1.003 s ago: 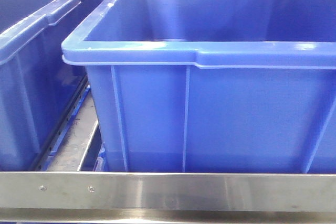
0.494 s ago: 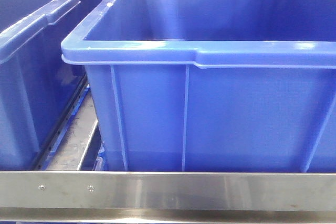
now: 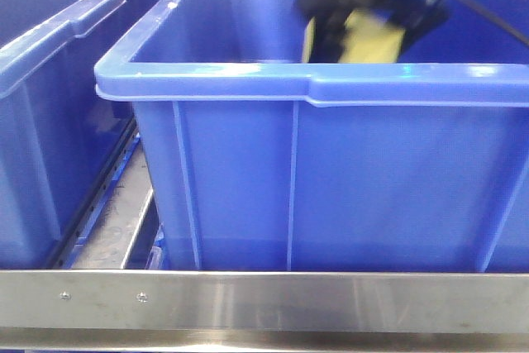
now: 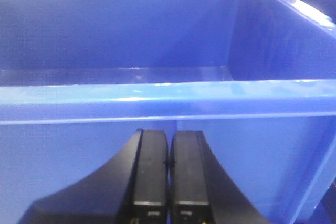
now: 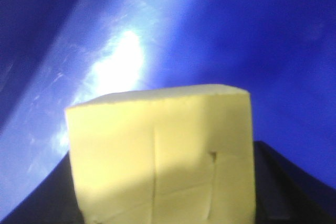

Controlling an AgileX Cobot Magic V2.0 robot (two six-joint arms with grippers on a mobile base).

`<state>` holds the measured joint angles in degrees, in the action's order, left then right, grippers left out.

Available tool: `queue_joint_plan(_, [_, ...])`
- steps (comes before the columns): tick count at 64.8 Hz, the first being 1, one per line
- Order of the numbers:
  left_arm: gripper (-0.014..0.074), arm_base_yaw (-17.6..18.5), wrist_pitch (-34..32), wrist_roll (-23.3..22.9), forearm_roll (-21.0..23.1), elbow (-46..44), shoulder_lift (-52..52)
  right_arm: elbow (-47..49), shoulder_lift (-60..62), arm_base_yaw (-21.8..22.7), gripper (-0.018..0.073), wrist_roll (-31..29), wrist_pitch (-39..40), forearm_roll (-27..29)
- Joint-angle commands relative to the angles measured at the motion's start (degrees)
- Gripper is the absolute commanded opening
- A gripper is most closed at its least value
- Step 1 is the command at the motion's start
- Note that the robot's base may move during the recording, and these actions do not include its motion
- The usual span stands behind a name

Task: Place yellow foam block on left shelf second layer
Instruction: 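Lower the cube into the blue bin with the right gripper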

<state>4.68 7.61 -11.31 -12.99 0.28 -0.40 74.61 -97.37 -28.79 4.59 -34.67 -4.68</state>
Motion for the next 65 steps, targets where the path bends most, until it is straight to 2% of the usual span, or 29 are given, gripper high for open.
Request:
queue_joint_plan(1, [0.0136, 0.1, -4.9, -0.2, 0.2, 1.5, -0.8, 2.2, 0.6, -0.1, 0.0330, -0.6, 4.8, -0.5])
queue_joint_plan(33, [0.0136, 0.1, -4.9, -0.2, 0.2, 1.5, -0.8, 2.2, -3.8, 0.1, 0.0335, -0.6, 6.0, -2.8])
queue_joint_plan(39, [0.0136, 0.1, -4.9, -0.2, 0.2, 1.5, -0.8, 2.2, -3.9, 0.1, 0.0404, -0.6, 5.9, -2.8])
queue_joint_plan(49, [0.0136, 0.1, -4.9, -0.2, 0.2, 1.5, -0.8, 2.2, -3.9, 0.1, 0.0640, -0.6, 6.0, -2.8])
queue_joint_plan(65, [0.0136, 0.1, -4.9, -0.2, 0.2, 1.5, -0.8, 2.2, -3.2, 0.0, 0.0623, -0.6, 5.8, -3.0])
